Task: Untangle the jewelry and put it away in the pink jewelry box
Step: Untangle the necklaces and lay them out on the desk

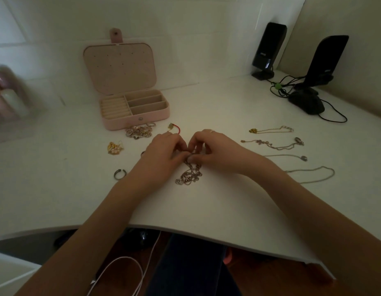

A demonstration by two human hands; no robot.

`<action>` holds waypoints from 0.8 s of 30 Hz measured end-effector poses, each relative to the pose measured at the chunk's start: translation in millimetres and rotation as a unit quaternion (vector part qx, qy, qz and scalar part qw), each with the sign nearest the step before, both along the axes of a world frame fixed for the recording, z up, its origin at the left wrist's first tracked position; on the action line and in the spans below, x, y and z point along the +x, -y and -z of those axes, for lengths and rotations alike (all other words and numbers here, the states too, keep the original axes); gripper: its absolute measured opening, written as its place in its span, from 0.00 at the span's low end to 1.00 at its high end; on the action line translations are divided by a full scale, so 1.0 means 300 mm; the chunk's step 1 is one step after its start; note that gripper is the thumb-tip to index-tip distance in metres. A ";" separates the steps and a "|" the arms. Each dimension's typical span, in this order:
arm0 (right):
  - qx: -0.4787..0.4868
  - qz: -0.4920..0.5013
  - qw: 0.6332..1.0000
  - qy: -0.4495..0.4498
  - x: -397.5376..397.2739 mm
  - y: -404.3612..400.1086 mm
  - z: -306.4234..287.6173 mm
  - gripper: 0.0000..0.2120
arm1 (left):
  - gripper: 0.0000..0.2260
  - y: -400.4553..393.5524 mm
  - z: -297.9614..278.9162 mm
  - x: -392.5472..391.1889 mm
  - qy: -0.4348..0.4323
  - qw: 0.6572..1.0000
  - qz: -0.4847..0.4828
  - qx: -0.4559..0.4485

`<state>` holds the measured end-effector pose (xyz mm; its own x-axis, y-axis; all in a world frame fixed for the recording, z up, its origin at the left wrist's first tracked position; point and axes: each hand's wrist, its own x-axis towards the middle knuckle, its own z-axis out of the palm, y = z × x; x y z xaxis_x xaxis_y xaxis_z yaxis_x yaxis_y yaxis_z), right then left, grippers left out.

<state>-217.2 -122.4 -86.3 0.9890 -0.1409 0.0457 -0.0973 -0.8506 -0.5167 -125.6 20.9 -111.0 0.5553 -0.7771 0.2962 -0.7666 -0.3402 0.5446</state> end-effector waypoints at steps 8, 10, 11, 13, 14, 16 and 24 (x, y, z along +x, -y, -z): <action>0.112 0.039 0.985 0.124 0.000 0.019 -0.057 0.05 | 0.02 0.011 -0.055 -0.022 -0.312 0.935 0.030 -0.166; 0.160 0.055 0.975 0.142 -0.001 0.019 -0.074 0.05 | 0.07 0.020 -0.067 -0.033 -0.391 0.898 0.059 -0.192; 0.200 0.063 0.967 0.144 -0.004 0.018 -0.083 0.05 | 0.08 0.022 -0.073 -0.038 -0.408 0.889 0.066 -0.198; 0.315 0.080 0.935 0.144 -0.011 0.014 -0.104 0.06 | 0.05 0.020 -0.076 -0.041 -0.407 0.889 0.071 -0.195; 0.378 0.088 0.910 0.144 -0.015 0.013 -0.115 0.07 | 0.04 0.017 -0.075 -0.040 -0.399 0.894 0.073 -0.187; 0.473 0.100 0.863 0.144 -0.023 0.017 -0.136 0.07 | 0.05 0.009 -0.072 -0.037 -0.386 0.903 0.074 -0.175; 0.560 0.141 0.787 0.217 -0.046 0.064 -0.178 0.09 | 0.08 0.005 -0.068 -0.035 -0.382 0.910 0.046 -0.154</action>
